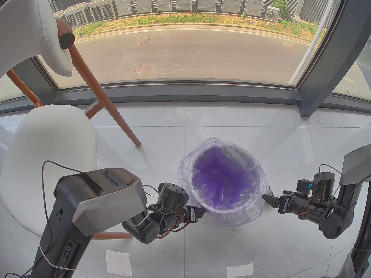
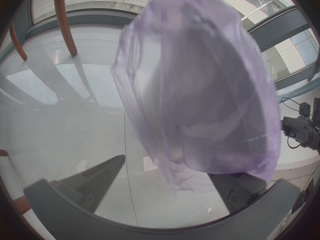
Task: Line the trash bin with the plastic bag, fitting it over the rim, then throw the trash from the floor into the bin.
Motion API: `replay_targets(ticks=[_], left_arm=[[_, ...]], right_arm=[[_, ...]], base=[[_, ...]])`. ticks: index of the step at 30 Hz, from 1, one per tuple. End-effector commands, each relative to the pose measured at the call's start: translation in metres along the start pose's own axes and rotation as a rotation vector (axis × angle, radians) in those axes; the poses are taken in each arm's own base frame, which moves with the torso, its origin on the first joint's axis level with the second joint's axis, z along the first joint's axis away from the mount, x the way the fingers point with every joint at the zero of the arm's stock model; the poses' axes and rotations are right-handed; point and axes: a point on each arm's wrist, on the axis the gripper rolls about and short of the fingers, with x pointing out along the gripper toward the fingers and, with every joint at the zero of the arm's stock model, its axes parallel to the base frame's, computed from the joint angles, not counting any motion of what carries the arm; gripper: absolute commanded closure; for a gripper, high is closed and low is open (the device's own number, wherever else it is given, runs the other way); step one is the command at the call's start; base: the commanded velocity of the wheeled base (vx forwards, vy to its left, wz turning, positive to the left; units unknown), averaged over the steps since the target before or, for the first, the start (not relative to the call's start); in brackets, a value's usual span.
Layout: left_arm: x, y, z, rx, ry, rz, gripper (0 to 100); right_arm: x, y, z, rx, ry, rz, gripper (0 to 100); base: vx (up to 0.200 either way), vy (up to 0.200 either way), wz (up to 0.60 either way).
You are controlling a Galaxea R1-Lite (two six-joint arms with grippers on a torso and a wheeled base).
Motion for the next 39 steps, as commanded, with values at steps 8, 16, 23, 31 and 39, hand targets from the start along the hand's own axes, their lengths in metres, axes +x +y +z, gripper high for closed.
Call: replay_targets(ticks=[8,16,23,31,39], left_arm=[[-0.062,-0.003,0.007,0.004,0.017,0.011,0],[-0.105,0.002,-0.019,0.021,0.045,0.005,0],[-0.146,-0.001,-0.009,0.011,-0.037,-0.022,0],[-0.178,-0.009,0.018,-0.009,-0.178,-0.037,0],[-0.204,-0.004,0.015,-0.016,-0.199,-0.018,0]], right_arm=[[0.011,0.008,0.029,0.015,0.0,0.015,0],[0.022,0.013,0.032,0.02,0.048,0.018,0],[0.035,0.012,0.025,0.025,0.093,0.009,0],[0.052,0.009,0.026,0.025,0.089,0.012,100],[0.05,0.005,0.032,0.032,0.064,0.005,100]], base=[[0.0,0.0,0.0],[0.0,0.0,0.0],[0.0,0.0,0.0],[0.0,0.0,0.0],[0.0,0.0,0.0]])
